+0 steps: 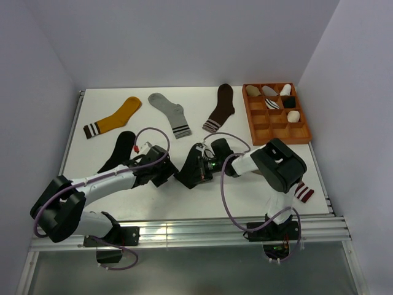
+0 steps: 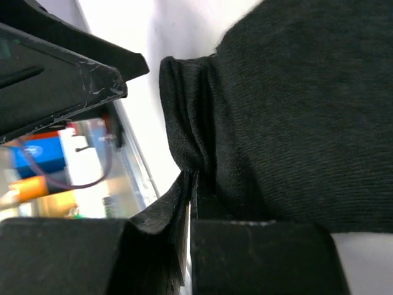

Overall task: Roll the socks
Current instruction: Roll the sock at the center of the board.

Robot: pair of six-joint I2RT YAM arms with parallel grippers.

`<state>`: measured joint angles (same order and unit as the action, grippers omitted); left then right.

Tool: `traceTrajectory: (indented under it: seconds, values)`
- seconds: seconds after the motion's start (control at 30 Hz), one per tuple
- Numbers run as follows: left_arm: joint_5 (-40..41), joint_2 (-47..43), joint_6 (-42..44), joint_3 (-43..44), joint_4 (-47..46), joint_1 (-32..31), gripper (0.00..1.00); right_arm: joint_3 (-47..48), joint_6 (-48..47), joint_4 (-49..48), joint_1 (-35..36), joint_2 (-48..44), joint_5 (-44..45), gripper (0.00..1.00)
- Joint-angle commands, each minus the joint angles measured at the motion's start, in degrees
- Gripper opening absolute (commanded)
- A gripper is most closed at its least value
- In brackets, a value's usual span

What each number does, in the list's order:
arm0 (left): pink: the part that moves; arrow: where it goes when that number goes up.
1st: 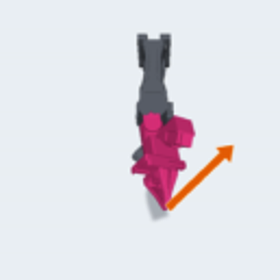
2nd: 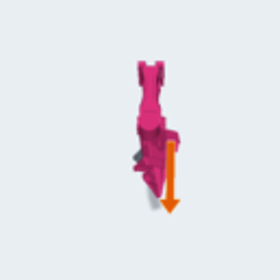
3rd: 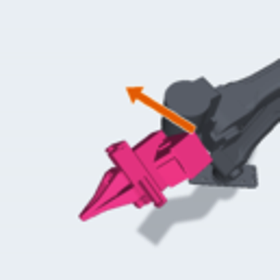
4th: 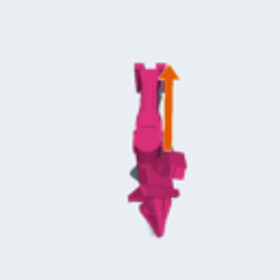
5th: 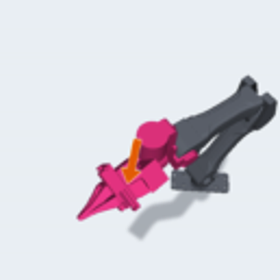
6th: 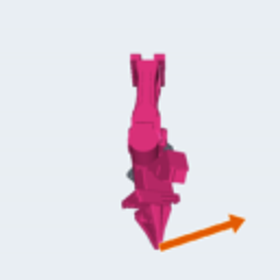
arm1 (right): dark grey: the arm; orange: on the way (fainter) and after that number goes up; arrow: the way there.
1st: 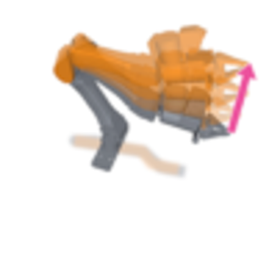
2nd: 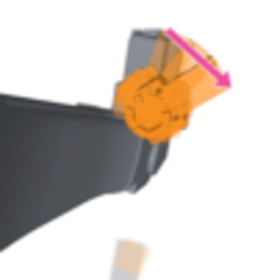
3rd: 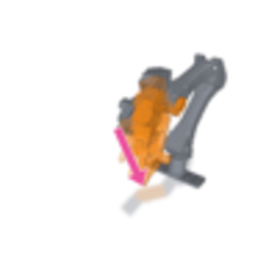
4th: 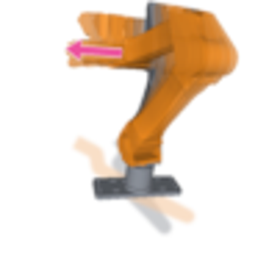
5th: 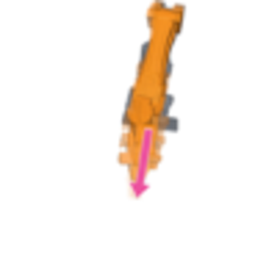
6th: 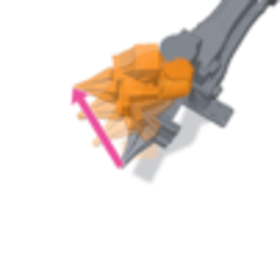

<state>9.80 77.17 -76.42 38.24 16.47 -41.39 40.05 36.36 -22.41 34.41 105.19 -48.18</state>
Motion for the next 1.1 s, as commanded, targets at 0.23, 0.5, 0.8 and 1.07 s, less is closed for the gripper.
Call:
traceTrajectory:
  seconds: [0.23, 0.5, 0.8, 1.07]
  values:
    - [-0.6, 2.1, -1.0, 1.4, -3.2, -1.2, 0.63, -5.4, 15.3, -16.1, -4.3, 5.4, -5.8, 0.00]
    - [-1.6, 6.1, -0.5, 3.5, -4.3, -2.0, 0.59, -5.2, 15.4, -13.4, -5.1, 7.7, -4.9, 0.00]
    - [-1.6, 8.7, -0.6, 4.9, -3.7, -2.6, 0.53, -5.1, 15.2, -12.8, -5.6, 8.5, -4.2, 0.00]
    - [-0.7, 12.6, 1.0, 8.3, 0.2, -2.7, 0.27, -4.6, 13.8, -10.8, -5.7, 7.8, -3.3, 0.00]
